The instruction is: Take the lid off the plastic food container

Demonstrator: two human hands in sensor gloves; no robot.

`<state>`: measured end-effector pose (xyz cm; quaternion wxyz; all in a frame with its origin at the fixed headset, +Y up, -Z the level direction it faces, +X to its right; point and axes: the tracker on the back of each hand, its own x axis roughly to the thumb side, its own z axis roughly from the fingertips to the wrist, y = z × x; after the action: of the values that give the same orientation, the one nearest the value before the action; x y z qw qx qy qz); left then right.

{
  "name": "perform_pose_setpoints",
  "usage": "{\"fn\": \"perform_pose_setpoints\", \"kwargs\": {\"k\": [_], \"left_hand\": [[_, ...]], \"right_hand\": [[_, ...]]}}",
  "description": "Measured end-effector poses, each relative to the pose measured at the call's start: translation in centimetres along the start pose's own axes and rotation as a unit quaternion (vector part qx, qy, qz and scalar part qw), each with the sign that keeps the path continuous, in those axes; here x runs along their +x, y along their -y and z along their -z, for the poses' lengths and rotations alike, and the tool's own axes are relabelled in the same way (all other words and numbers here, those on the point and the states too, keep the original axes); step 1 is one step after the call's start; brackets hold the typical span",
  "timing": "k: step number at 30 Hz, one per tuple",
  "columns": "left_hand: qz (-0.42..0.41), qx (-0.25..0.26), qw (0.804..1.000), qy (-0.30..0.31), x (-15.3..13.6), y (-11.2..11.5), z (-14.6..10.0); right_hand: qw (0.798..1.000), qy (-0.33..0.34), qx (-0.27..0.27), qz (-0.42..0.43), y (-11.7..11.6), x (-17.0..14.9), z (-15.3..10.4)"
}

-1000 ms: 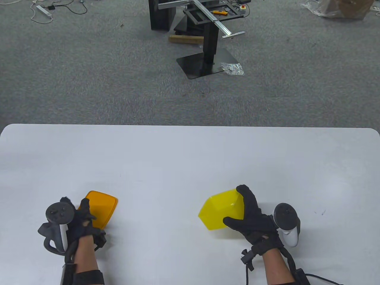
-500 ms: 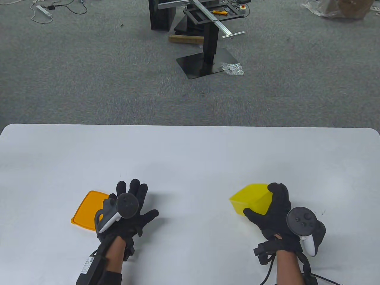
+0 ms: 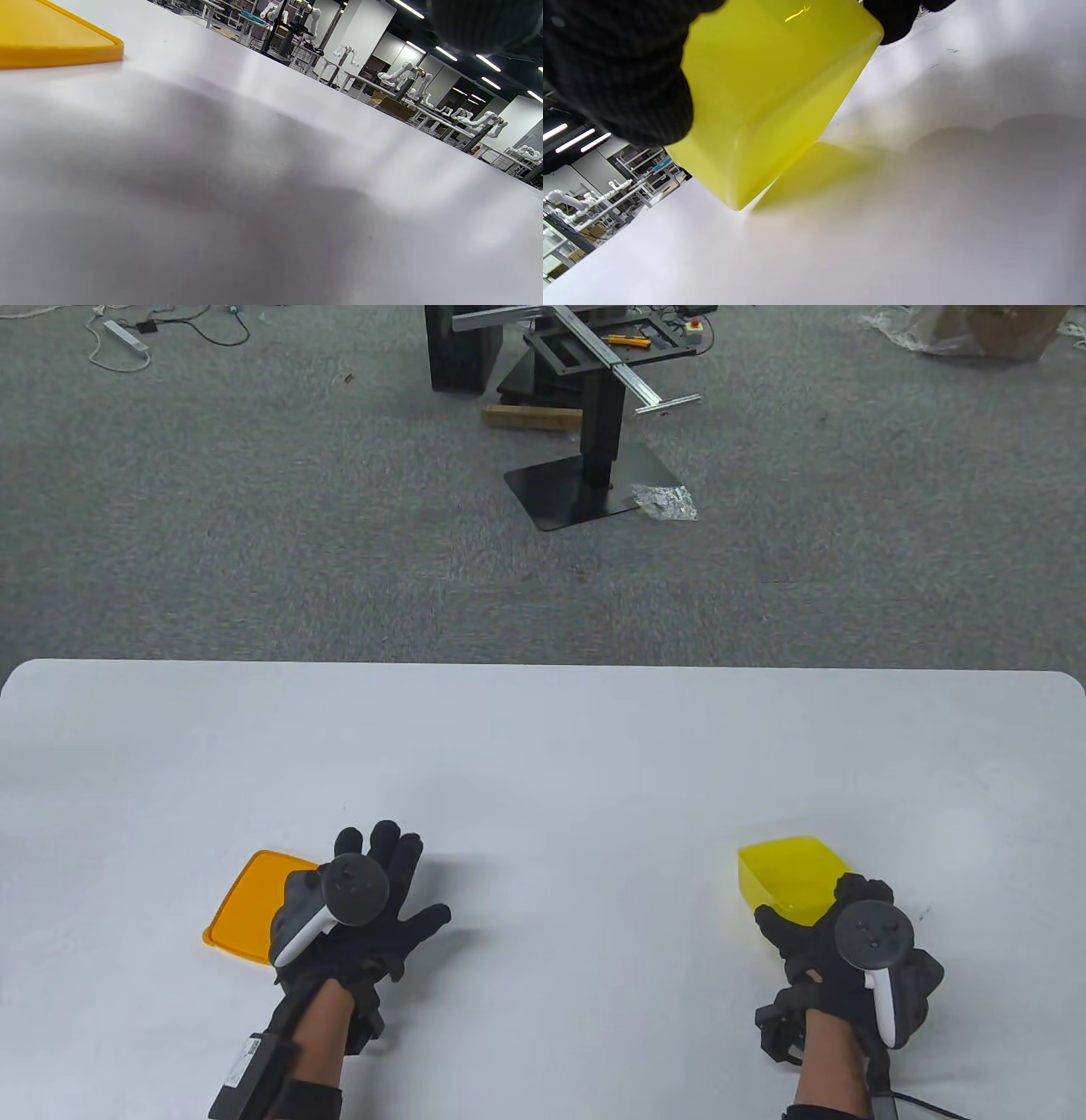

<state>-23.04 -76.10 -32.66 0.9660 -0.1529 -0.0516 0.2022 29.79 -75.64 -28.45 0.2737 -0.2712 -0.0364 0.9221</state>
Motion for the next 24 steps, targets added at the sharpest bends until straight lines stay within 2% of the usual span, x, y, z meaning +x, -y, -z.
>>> {"fn": "perform_pose_setpoints", "kwargs": {"k": [4,7,9,11,14,15,17,19,22,24], "left_hand": [[-0.008,-0.002,1.0,-0.003,-0.3,0.0,0.1],[-0.011,-0.005,1.0,-0.008,-0.6,0.0,0.2],[-0.012,-0.006,1.0,-0.01,-0.8,0.0,0.2],[-0.014,-0.004,1.0,-0.01,-0.9,-0.1,0.2],[-0.02,-0.001,1.0,-0.006,-0.9,-0.3,0.1],[-0.022,0.0,1.0,-0.004,-0.9,-0.4,0.1],[-0.024,0.003,1.0,0.0,-0.7,-0.6,0.0],[-0.022,0.003,1.0,0.001,-0.6,-0.6,-0.1],[-0.021,0.001,1.0,0.003,-0.5,-0.5,-0.1],[-0.02,-0.001,1.0,0.007,-0.4,-0.5,-0.1]], "right_hand": [[0.997,-0.03,0.029,-0.06,-0.2,-0.4,0.3],[0.995,-0.054,0.047,-0.069,-0.9,-1.1,0.6],[0.99,-0.07,0.101,-0.073,-1.7,-1.6,1.0],[0.988,-0.075,0.121,-0.061,-1.8,-1.6,1.0],[0.975,-0.076,0.193,-0.077,-1.0,-0.7,0.5],[0.975,-0.069,0.192,-0.085,-0.5,-0.1,0.1],[0.984,-0.011,0.146,-0.097,1.1,1.9,-1.1],[0.986,0.042,0.131,-0.09,2.1,3.4,-2.1],[0.98,0.149,0.117,-0.066,2.7,5.8,-4.0],[0.974,0.186,0.11,-0.071,2.5,6.9,-4.8]]}}
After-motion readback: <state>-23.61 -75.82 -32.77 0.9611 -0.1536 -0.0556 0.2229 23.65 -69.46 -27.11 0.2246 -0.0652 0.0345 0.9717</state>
